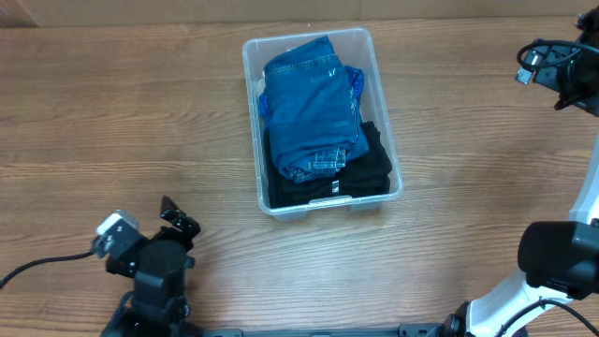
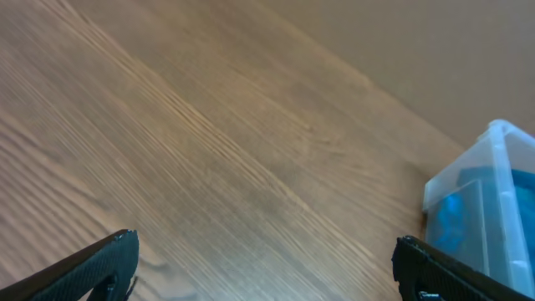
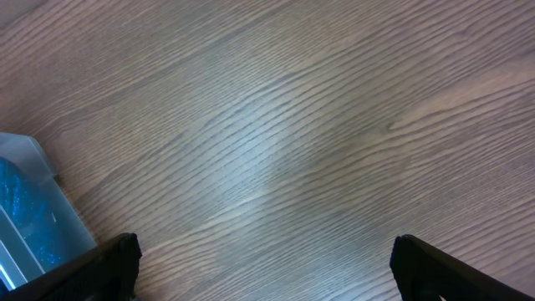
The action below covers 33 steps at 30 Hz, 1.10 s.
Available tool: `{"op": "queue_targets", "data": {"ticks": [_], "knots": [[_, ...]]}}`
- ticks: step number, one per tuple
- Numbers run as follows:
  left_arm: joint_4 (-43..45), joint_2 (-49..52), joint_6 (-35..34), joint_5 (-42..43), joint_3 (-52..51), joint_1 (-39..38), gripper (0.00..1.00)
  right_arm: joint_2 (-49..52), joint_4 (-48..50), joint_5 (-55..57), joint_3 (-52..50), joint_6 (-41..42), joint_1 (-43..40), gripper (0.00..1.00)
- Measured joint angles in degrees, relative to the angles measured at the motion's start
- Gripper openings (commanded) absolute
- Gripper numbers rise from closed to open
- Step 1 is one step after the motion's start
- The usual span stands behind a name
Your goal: Pack container
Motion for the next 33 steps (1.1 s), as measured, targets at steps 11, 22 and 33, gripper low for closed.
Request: {"op": "queue_targets", "data": {"ticks": [11,22,33], "knots": [[15.8,0.0,-0.9,-1.5,-11.7,0.0,1.00,-25.2,0.4,-0.2,-0.1,0.0,17.0,1.00],[15.0,1.8,-8.2,-4.8,-13.7,0.0,1.00,-54.4,0.5,-0.4,-5.2,0.0,32.2,1.00],[15.7,2.6,-13.0,-8.9,-15.1,0.0,1.00,-78.1,-2.1,-0.4,-51.7,0.0,32.3,1.00]]}}
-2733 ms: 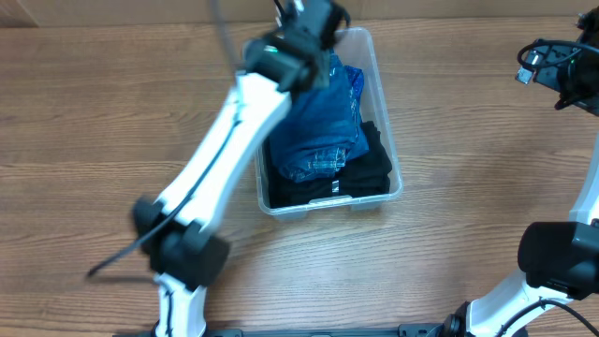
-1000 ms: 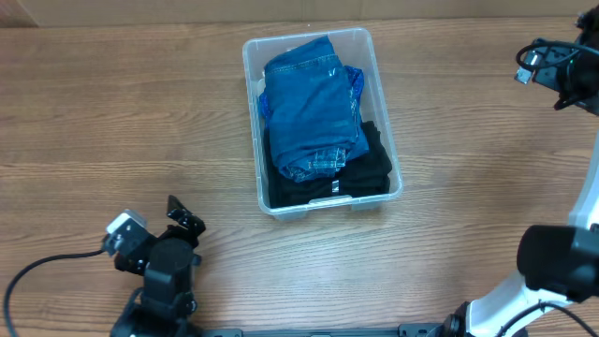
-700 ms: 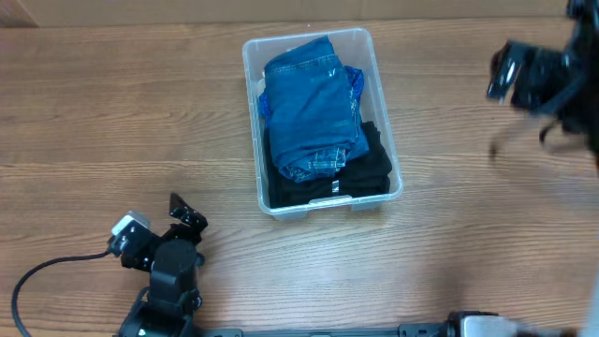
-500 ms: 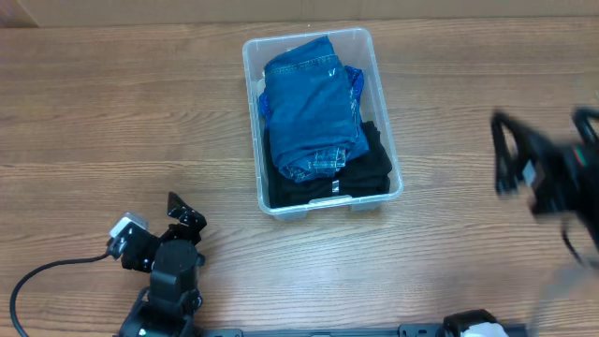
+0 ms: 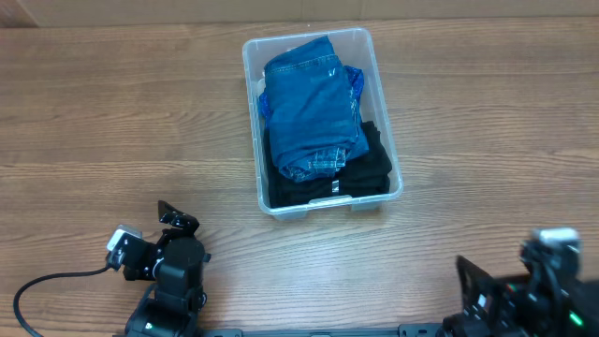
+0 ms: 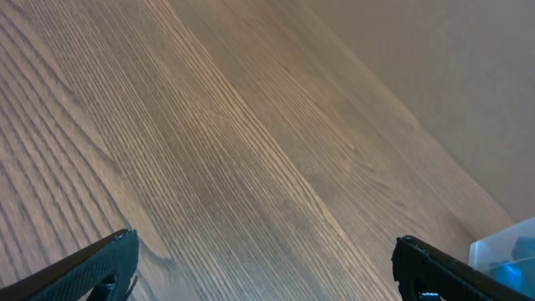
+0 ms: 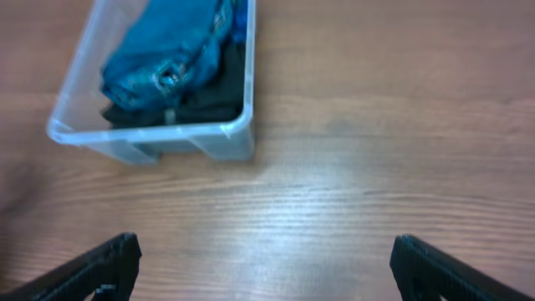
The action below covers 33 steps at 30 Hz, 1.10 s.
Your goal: Pack container
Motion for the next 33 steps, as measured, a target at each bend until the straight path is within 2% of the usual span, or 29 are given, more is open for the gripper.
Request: {"op": "queue_targets", "data": {"ticks": [6,13,30,33], "knots": [[-0.2,0.0,-0.2,-0.7,0.0,0.0,1.00,-0.1,3.3,0.0,-6.3,0.0,0.0,1.00],[-0.7,0.0,-0.2,-0.5,-0.1,0.0,1.00,-0.2,3.5,0.0,-6.4,0.0,0.0,1.00],[-1.8,0.0,-1.0,6.1,-0.1,0.0,1.00,-2.1,3.7,0.3,-6.5,0.0,-1.6,1.00],[-2.0,0.0,-1.0,6.3,-0.1,0.0,1.00,-5.3,12.6,0.4,-7.0,-0.6,-2.8,1.00]]}}
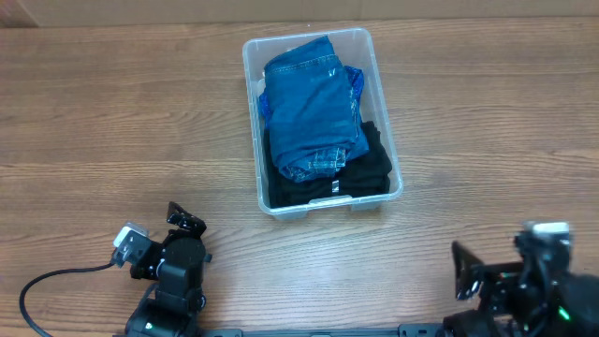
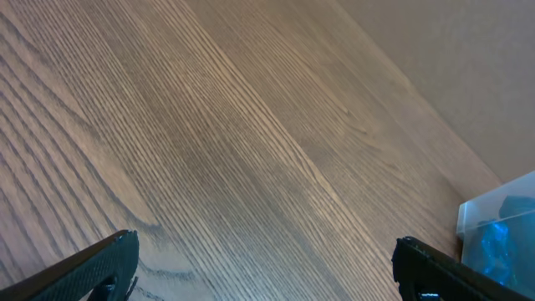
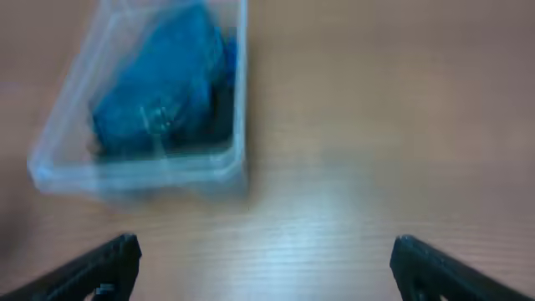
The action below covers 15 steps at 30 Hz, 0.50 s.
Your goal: Pack container
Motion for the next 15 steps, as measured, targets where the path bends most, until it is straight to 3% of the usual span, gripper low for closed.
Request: {"op": "queue_targets", "data": {"ticks": [7,15], "knots": [[-0.2,0.0,0.0,0.2,0.0,0.0,1.00,-3.3,27.5,0.0,-2.4,-1.0,-1.5,1.00],[-0.2,0.0,0.0,0.2,-0.1,0.0,1.00,-8.9,59.7,-0.5,-31.7,-1.0,-7.7,1.00]]}}
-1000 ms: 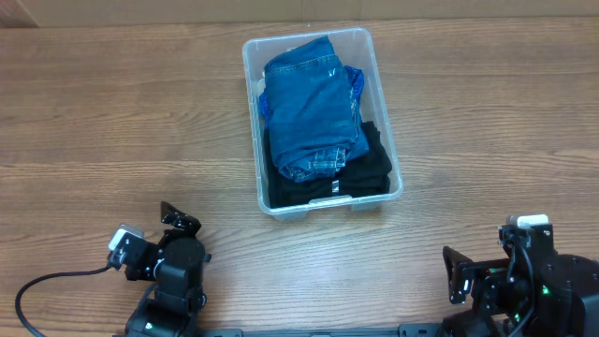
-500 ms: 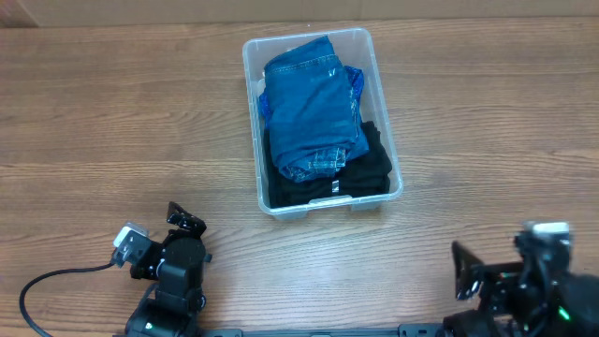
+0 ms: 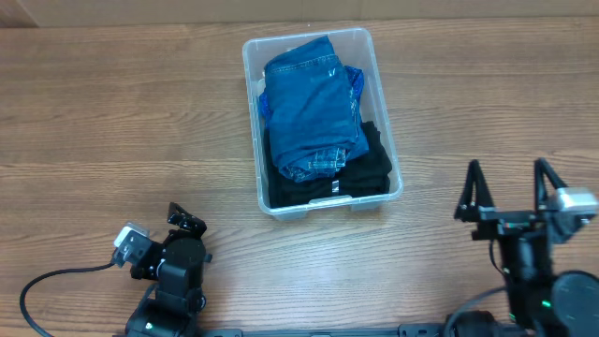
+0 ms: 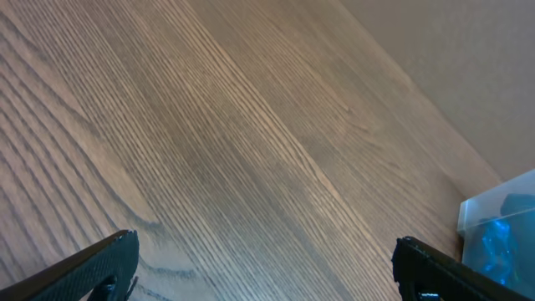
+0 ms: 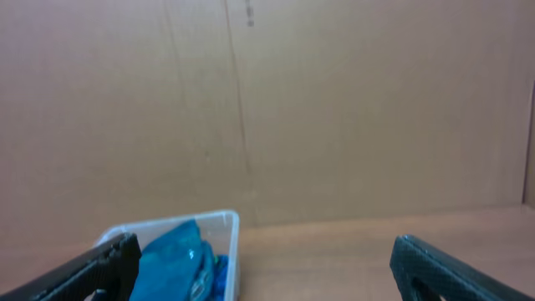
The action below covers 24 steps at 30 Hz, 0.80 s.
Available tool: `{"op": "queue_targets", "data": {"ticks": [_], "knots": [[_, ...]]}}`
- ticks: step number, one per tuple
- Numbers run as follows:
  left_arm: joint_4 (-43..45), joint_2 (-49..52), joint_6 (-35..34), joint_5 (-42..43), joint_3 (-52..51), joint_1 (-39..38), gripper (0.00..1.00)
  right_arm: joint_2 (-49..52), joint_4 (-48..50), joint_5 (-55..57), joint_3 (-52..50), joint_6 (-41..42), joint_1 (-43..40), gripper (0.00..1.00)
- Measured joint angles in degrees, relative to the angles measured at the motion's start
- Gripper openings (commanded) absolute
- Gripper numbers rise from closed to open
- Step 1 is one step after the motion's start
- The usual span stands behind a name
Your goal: Pack container
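Observation:
A clear plastic container (image 3: 379, 84) stands at the table's middle back. Folded blue jeans (image 3: 311, 101) lie in it on top of black clothes (image 3: 374, 164). My left gripper (image 3: 184, 221) rests low at the front left, open and empty; its wrist view shows bare wood and a corner of the container (image 4: 501, 230). My right gripper (image 3: 511, 195) stands open and empty at the front right, pointing level toward the back; its view shows the container (image 5: 230, 230) with the jeans (image 5: 171, 263) ahead.
A brown cardboard wall (image 5: 334, 100) backs the table. A grey cable (image 3: 56, 281) runs from the left arm along the front edge. The wood table (image 3: 112, 112) stretches to both sides of the container.
My right gripper has risen and tilted up from the front right corner; its camera looked down on the container and now looks level at the back wall. The left gripper has not moved.
At first my right gripper was at the far back right and my left one at the front left, both open, the container packed. Then the right arm stood at the front right edge and the left had drawn back. Now the right gripper points level toward the back.

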Motion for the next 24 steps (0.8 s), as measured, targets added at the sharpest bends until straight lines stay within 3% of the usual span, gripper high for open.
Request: {"op": "queue_targets", "data": {"ticks": [5,9,14,24], "knots": [[0.0,0.0,0.0,0.2,0.0,0.0,1.00,-5.2,19.1,-1.3,-17.6,0.0,-0.1,1.00],[0.0,0.0,0.0,0.2,0.0,0.0,1.00,-8.8,25.0,-1.6,-25.8,0.0,-0.1,1.00],[0.0,0.0,0.0,0.2,0.0,0.0,1.00,-13.6,24.9,-1.6,-32.6,-0.1,0.3,1.00],[0.0,0.0,0.0,0.2,0.0,0.0,1.00,-14.8,12.6,-1.8,-33.5,-1.9,0.3,1.00]]}}
